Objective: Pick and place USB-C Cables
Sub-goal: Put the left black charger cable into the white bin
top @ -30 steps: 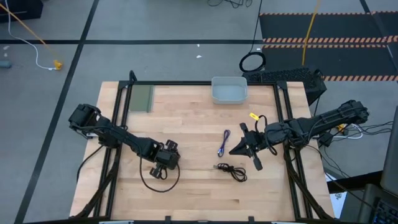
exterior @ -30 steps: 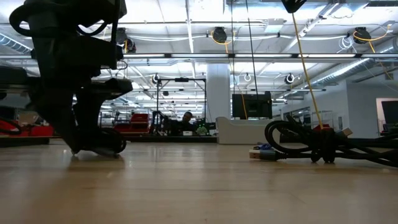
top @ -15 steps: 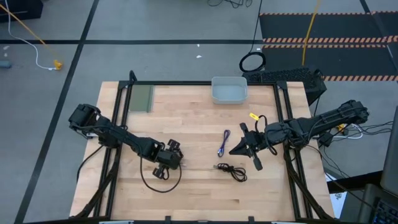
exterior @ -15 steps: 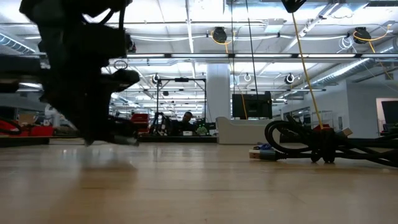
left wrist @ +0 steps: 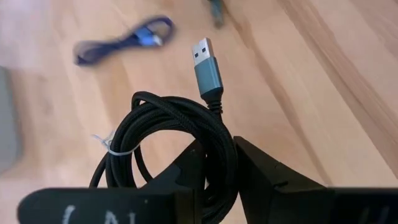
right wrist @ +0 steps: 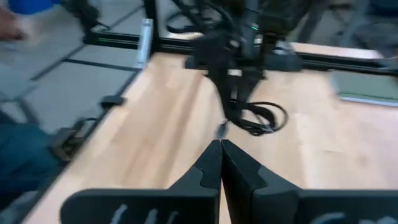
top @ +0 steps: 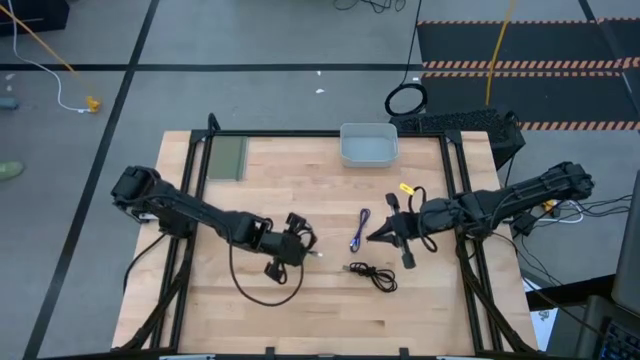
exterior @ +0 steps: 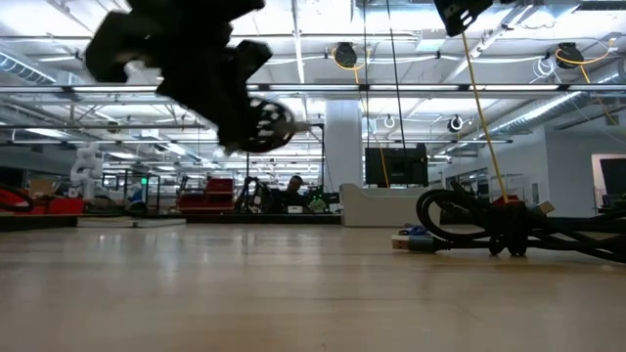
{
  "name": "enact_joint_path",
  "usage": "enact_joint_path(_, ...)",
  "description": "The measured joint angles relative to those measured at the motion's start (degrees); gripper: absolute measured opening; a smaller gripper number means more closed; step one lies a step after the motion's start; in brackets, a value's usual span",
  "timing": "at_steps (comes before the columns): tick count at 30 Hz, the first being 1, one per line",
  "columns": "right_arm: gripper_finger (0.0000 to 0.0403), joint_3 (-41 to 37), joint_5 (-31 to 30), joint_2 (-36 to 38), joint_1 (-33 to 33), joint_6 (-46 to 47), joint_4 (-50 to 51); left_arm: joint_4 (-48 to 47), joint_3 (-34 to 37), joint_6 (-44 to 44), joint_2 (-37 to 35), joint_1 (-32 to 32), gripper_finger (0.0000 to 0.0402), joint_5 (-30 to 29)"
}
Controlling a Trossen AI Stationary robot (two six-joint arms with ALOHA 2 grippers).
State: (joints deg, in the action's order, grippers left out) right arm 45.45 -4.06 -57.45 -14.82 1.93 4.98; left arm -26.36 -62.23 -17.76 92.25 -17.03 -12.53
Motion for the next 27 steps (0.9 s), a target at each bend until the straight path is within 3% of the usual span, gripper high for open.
enact_joint_path(10,0.0,0.0,-13.57,0.0,2.06,-7.08,-0.09,-6.18,-12.77,-3.15,0.0,6.1,0.0074,-0.11)
enact_joint_path(18,0.0,0.0,-13.87,0.0,4.16,-14.12,-0.1,-7.5,-17.82,-7.67,0.0,8.95,0.0074,-0.11)
enact_joint_path(27,0.0,0.0,-13.85,0.0,6.22,-19.28,-0.66,-0.62,-18.35,-8.22,0.0,11.02,0.0074,1.6)
